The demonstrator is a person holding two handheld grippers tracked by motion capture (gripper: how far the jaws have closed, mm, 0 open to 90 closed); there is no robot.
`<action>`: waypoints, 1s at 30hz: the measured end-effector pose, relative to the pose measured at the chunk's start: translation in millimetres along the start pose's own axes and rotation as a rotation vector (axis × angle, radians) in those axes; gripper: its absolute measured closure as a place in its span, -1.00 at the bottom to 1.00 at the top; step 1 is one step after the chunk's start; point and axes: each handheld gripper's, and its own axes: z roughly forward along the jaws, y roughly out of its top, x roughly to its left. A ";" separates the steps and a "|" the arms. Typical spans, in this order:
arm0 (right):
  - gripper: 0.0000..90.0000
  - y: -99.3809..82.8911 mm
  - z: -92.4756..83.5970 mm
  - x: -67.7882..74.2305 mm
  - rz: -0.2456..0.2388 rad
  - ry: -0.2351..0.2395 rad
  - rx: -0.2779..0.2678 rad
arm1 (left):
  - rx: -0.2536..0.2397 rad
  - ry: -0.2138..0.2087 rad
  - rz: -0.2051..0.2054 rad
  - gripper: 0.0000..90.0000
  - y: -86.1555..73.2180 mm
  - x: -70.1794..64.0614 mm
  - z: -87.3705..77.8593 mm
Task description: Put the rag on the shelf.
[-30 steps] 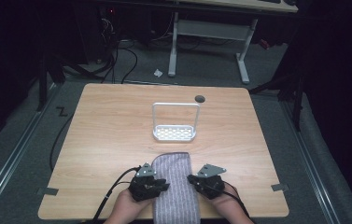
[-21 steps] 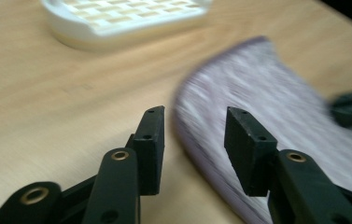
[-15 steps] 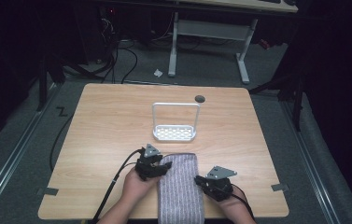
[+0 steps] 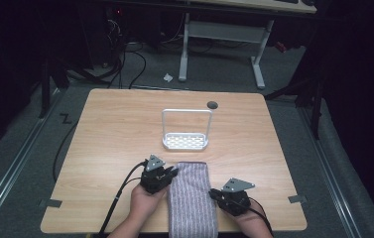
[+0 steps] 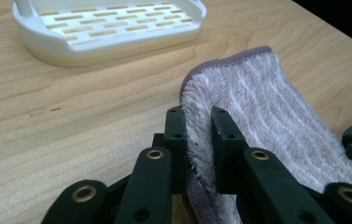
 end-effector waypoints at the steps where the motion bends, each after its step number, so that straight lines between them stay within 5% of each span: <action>1: 0.73 2.4 0.6 1.3 0.000 0.007 -0.020 | 0.007 0.006 0.002 0.74 -1.4 0.4 1.4; 5: 0.49 13.2 5.0 -1.6 0.026 -0.026 -0.047 | 0.012 0.012 -0.004 0.73 -2.1 1.3 2.7; 9: 0.15 39.6 25.0 -20.2 0.106 -0.102 -0.078 | 0.014 0.010 -0.003 0.71 -2.4 0.9 2.8; 13: 0.08 51.0 40.6 -28.6 0.140 -0.110 -0.061 | 0.014 0.003 -0.004 0.70 -2.6 0.9 2.5; 19: 0.24 57.7 59.3 -31.6 0.168 -0.123 -0.022 | 0.039 -0.002 -0.017 0.70 -2.4 2.0 3.9; 23: 0.54 54.9 60.5 -32.9 0.212 -0.098 -0.036 | 0.041 0.006 -0.019 0.70 -2.3 1.5 4.3; 26: 0.80 54.5 59.6 -26.1 0.167 -0.105 -0.027 | 0.044 -0.003 -0.014 0.69 -2.0 0.7 5.3; 30: 0.84 53.6 52.4 -19.1 0.136 -0.117 -0.056 | 0.031 0.003 0.011 0.70 -3.3 -2.4 3.1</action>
